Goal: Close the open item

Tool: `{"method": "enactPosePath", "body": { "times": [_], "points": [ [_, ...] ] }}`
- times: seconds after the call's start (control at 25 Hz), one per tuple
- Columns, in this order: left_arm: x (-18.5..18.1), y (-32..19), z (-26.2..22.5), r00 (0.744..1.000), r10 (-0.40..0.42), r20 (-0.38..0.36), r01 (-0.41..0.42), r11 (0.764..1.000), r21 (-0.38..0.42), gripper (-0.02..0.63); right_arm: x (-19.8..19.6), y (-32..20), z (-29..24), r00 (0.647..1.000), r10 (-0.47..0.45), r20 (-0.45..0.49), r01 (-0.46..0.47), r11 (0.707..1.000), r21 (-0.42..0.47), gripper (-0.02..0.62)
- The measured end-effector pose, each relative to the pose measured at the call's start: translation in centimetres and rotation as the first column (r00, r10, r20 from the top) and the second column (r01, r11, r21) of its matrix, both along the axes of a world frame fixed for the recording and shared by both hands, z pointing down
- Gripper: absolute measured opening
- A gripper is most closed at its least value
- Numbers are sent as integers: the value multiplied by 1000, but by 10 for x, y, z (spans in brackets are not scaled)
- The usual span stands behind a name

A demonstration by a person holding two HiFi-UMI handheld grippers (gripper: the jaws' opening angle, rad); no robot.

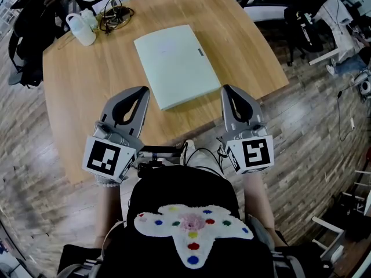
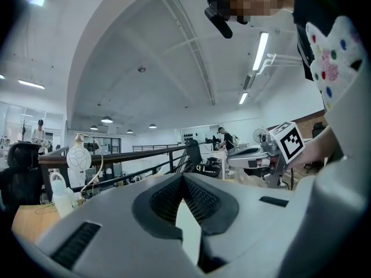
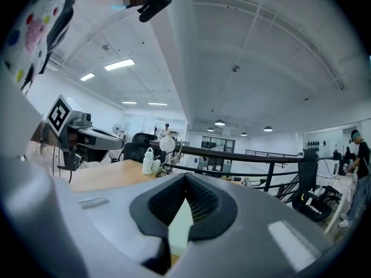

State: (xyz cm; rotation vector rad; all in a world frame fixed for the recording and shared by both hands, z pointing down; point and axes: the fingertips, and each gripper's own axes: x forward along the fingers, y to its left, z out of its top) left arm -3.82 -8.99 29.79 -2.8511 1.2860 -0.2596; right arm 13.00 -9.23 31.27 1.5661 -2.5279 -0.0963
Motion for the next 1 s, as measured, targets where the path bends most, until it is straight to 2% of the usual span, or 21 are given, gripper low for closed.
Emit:
{"method": "enactPosePath", "body": {
  "times": [0.36,1.0],
  "points": [
    [0,0,-1,1000,-5,-20,5,1000,-2,6,0,0,-1,1000,4,13,-5,1000,2,8],
    [-1,4,1,1000,-1,-3,1,1000,-3,6,-3,4,1,1000,1,12,-1,1000,-2,8]
  ]
}}
